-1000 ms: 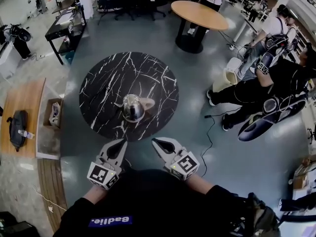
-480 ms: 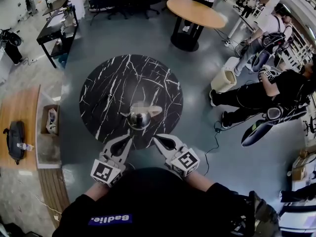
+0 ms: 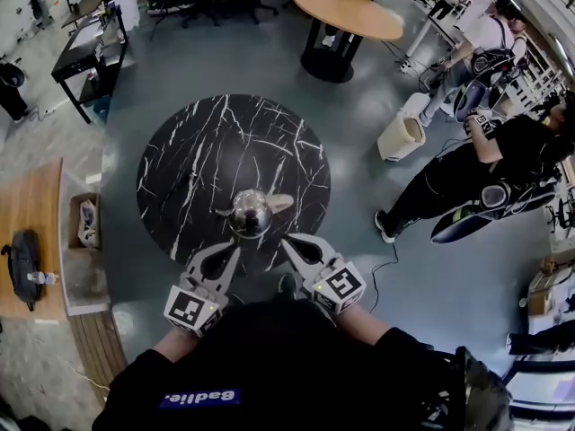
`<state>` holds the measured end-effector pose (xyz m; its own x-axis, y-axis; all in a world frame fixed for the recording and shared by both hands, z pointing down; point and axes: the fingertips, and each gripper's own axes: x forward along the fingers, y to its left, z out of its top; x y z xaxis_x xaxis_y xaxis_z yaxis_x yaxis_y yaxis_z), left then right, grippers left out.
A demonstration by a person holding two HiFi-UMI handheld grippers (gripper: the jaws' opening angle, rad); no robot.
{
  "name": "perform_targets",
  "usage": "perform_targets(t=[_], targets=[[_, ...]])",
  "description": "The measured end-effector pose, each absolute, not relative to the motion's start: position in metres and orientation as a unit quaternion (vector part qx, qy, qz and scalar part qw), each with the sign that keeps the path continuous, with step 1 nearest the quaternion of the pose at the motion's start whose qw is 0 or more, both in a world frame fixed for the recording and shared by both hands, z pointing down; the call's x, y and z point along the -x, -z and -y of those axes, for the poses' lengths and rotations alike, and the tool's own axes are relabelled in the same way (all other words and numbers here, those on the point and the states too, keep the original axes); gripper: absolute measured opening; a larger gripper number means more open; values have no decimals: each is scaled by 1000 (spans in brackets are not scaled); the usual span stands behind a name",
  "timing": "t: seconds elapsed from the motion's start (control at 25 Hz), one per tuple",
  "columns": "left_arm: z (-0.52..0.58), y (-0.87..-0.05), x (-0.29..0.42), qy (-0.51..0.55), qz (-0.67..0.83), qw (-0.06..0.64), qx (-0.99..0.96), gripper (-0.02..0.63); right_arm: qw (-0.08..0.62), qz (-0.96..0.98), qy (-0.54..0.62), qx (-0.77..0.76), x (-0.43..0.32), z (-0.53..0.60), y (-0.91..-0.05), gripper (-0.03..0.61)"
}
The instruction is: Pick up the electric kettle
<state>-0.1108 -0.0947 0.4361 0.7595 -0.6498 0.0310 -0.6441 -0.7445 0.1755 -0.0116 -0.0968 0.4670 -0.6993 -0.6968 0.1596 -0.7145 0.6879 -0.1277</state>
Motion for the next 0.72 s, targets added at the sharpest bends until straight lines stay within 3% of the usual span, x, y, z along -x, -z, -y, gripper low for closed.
perform_targets(t=[0.72], targets=[[139,-465,89,4,411,137,-901,6,76,935,-113,-327,-22,138,-498,9]])
